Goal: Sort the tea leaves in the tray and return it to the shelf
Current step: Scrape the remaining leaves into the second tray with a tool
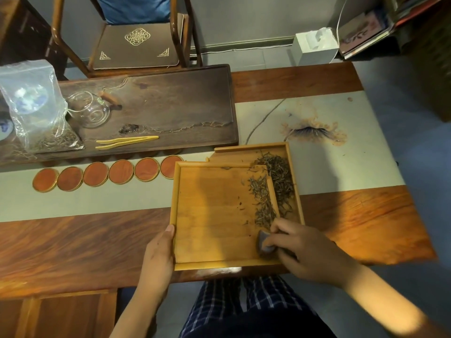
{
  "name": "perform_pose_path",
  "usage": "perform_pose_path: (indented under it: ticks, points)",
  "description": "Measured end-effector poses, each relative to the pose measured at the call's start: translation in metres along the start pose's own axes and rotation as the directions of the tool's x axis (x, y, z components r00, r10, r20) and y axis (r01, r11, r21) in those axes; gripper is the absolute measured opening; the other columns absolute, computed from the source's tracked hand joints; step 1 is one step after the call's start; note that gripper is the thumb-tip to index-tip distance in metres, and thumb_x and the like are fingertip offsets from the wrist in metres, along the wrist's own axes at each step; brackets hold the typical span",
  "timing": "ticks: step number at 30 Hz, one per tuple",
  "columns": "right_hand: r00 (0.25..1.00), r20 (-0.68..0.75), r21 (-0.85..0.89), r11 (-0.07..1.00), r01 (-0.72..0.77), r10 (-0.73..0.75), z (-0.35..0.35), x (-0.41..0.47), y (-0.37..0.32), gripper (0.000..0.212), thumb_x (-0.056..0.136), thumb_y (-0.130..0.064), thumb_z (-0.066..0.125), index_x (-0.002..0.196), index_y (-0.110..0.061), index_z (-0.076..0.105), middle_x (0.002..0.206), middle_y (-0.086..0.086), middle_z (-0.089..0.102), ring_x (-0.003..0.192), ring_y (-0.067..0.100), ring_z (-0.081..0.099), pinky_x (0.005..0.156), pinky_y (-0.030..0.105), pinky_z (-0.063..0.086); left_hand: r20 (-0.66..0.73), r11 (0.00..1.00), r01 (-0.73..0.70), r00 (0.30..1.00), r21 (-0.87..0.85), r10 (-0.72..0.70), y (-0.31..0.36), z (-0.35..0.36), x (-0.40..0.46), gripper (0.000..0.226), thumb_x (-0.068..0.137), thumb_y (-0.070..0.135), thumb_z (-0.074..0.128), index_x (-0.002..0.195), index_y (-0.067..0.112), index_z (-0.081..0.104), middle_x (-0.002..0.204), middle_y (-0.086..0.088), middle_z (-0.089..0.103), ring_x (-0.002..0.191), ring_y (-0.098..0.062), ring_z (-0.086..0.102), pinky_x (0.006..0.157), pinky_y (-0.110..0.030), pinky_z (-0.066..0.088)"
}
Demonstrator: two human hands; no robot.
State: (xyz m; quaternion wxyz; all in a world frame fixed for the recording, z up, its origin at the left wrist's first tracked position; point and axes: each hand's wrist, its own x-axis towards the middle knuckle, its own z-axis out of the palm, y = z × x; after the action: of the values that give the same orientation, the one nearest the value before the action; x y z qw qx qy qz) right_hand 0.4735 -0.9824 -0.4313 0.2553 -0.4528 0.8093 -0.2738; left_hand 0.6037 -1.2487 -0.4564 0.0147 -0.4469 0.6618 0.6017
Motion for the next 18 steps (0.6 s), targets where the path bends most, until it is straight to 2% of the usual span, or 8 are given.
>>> perform_pose_path:
  ticks: [3,7,11,13,16,18]
  points:
    - [0.999,-0.023,-0.027,0.999,-0.026,0.025,0.002,0.008,0.004,0.027,0.086,-0.018,0.046,0.103,-0.028,0.064,0.092,-0.007,0.050,0.071,0.007,0.050,0.053,0.031,0.046,-0.021,1.000,0.002,1.000,0.031,-0.001,0.000,-0.002,0.000,0.041,0.102,0.032,0.039,0.071,0.015,0.061,0.054,0.012,0.062,0.047,0.004,0.053,0.058,-0.030,0.039]
    - [0.995,-0.080,-0.100,0.992,-0.071,0.063,-0.001,0.023,0.010,0.024,0.087,-0.014,0.052,0.104,-0.020,0.066,0.093,-0.003,0.050,0.072,0.009,0.048,0.053,0.024,0.041,-0.043,0.996,-0.044,0.998,0.072,0.047,0.002,0.000,-0.002,0.042,0.102,0.029,0.038,0.067,0.016,0.057,0.050,0.016,0.060,0.043,0.006,0.051,0.050,-0.017,0.041]
    - [0.984,-0.149,-0.191,0.974,-0.126,0.098,-0.006,0.041,0.015,0.022,0.090,-0.016,0.051,0.107,-0.017,0.065,0.092,-0.001,0.047,0.074,0.012,0.046,0.053,0.026,0.041,-0.027,0.997,-0.038,0.999,0.067,0.040,0.003,-0.001,-0.004,0.041,0.102,0.030,0.037,0.070,0.017,0.060,0.053,0.017,0.063,0.047,0.006,0.055,0.056,-0.027,0.038]
    - [0.981,-0.167,-0.217,0.967,-0.137,0.101,-0.009,0.048,0.019,0.023,0.090,-0.016,0.050,0.109,-0.017,0.064,0.093,-0.001,0.046,0.074,0.012,0.045,0.052,0.022,0.034,-0.019,0.997,-0.045,0.999,0.062,0.047,0.002,-0.002,-0.004,0.041,0.102,0.030,0.038,0.071,0.016,0.061,0.054,0.016,0.064,0.047,0.005,0.055,0.057,-0.028,0.039]
    - [0.979,-0.176,-0.228,0.963,-0.143,0.104,-0.010,0.055,0.022,0.023,0.091,-0.017,0.050,0.110,-0.017,0.064,0.092,0.000,0.045,0.072,0.012,0.043,0.051,0.019,0.027,-0.012,0.996,-0.067,0.998,0.064,0.068,-0.001,-0.003,-0.004,0.041,0.102,0.029,0.037,0.072,0.014,0.060,0.054,0.017,0.064,0.047,0.005,0.055,0.049,-0.010,0.042]
    - [0.976,-0.185,-0.230,0.961,-0.153,0.111,-0.009,0.059,0.026,0.023,0.091,-0.017,0.051,0.111,-0.017,0.064,0.091,-0.001,0.044,0.072,0.011,0.043,0.051,0.021,0.029,-0.003,0.996,-0.060,0.998,0.060,0.060,-0.004,-0.004,-0.003,0.041,0.102,0.030,0.038,0.073,0.013,0.061,0.055,0.016,0.064,0.048,0.005,0.055,0.046,-0.008,0.040]
